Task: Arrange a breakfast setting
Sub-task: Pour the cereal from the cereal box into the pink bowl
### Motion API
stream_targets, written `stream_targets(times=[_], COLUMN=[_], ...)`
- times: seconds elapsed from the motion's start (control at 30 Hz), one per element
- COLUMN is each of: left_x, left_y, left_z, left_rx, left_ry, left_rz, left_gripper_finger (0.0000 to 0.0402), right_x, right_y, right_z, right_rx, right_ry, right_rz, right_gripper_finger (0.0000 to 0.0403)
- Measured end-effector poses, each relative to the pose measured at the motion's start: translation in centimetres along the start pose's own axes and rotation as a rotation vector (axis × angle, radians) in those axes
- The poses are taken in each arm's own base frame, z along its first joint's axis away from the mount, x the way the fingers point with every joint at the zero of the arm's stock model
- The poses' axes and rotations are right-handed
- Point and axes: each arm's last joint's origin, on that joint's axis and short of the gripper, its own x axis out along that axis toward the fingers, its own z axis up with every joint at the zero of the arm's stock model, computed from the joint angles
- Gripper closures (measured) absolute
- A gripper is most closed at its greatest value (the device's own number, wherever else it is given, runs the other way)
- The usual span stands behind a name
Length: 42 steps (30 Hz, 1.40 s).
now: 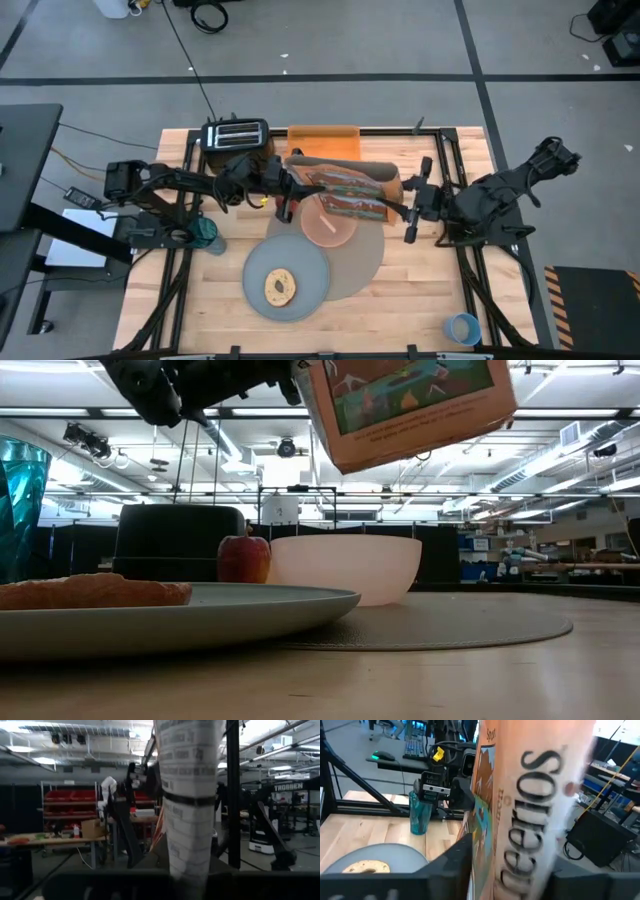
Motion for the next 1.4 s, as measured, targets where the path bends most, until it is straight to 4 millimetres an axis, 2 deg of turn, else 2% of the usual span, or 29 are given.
stream_targets(times=[0.17, 0.37, 0.53, 0.67, 0.73, 0.93, 1.07, 1.13, 1.23, 1.4], left_x=[-0.7, -1.9, -2.9, -3.0, -3.0, -2.7, -2.7, -2.7, -2.7, -2.2], left_y=[0.3, 0.5, 0.6, 0.4, 0.2, -0.7, -1.2, -1.3, -1.2, -1.2], left_z=[2.8, 6.3, 8.6, 9.1, 9.1, 9.2, 9.5, 9.5, 9.5, 8.6], left_rx=[0.047, 0.107, 0.150, 0.152, 0.149, 0.138, 0.158, 0.166, 0.161, 0.156], left_ry=[-0.078, -0.179, -0.251, -0.278, -0.285, -0.319, -0.358, -0.358, -0.365, -0.378], left_rz=[0.004, 0.019, 0.035, 0.032, 0.024, 0.002, -0.005, -0.004, 0.012, 0.016], left_gripper_finger=[0.0393, 0.0394, 0.0394, 0.0394, 0.0394, 0.0394, 0.0392, 0.0391, 0.0390, 0.0389], right_x=[-1.5, -2.1, -1.4, 0.1, 0.9, 1.9, 1.9, 2.0, 2.3, 2.7], right_y=[-1.1, -1.4, -0.8, -0.1, 0.1, -0.3, -0.7, -0.8, -1.4, -2.2], right_z=[-0.4, -2.9, -6.4, -9.0, -9.5, -8.9, -8.0, -7.8, -7.7, -7.4], right_rx=[0.025, 0.065, 0.065, 0.123, 0.139, 0.101, 0.075, 0.064, 0.067, 0.070], right_ry=[0.028, 0.158, 0.214, 0.185, 0.121, -0.193, -0.394, -0.436, -0.443, -0.522], right_rz=[0.013, 0.009, -0.027, -0.100, -0.119, -0.150, 0.005, 0.051, 0.022, 0.049], right_gripper_finger=[0.0179, 0.0122, 0.0092, 0.0067, 0.0054, 0.0028, 0.0022, 0.0021, 0.0021, 0.0021])
